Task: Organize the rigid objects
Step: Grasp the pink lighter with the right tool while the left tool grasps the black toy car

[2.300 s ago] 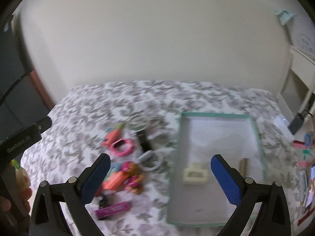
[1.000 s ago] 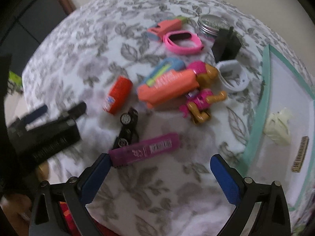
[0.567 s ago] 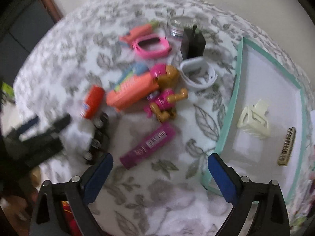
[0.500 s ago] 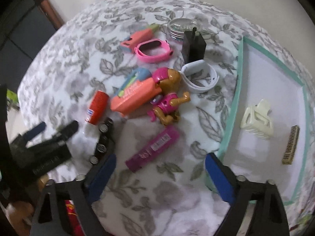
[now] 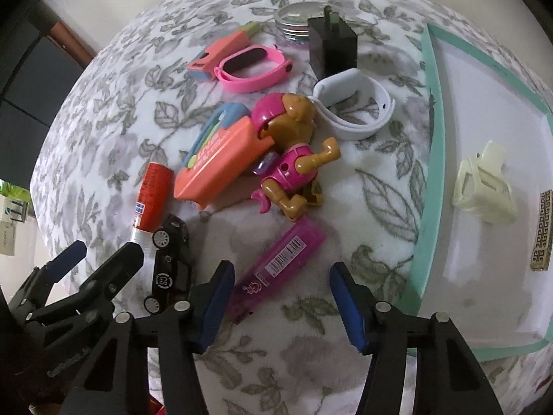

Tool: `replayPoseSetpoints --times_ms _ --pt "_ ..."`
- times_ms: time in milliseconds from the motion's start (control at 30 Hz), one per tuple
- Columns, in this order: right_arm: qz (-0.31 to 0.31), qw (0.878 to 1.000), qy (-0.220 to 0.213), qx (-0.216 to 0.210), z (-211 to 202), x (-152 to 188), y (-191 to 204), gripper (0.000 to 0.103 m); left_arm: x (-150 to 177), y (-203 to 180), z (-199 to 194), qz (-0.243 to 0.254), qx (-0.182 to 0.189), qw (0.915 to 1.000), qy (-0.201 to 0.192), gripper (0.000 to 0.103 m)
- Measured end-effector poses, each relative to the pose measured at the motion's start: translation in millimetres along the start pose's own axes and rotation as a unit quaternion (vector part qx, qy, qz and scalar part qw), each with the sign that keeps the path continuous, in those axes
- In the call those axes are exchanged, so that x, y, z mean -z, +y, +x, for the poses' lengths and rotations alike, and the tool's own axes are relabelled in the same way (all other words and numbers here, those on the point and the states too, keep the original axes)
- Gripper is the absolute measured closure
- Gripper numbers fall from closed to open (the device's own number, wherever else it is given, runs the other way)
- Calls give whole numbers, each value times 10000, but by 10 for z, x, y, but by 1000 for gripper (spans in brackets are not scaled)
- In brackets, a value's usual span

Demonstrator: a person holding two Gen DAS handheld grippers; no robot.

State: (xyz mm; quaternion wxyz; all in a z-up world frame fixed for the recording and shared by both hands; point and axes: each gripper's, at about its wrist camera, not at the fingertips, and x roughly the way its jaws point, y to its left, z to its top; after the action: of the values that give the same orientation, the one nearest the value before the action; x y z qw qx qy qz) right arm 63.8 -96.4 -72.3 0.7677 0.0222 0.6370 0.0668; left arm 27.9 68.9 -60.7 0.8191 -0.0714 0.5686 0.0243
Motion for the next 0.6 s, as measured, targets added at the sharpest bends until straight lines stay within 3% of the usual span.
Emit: replayPoseSetpoints --times_ms 367,600 --pt "-306 9985 65 447 69 63 195 45 8 -7 11 13 -6 10000 70 4" --pt "-61 9991 167 386 35 123 64 58 22 -183 -8 283 257 9992 72 4"
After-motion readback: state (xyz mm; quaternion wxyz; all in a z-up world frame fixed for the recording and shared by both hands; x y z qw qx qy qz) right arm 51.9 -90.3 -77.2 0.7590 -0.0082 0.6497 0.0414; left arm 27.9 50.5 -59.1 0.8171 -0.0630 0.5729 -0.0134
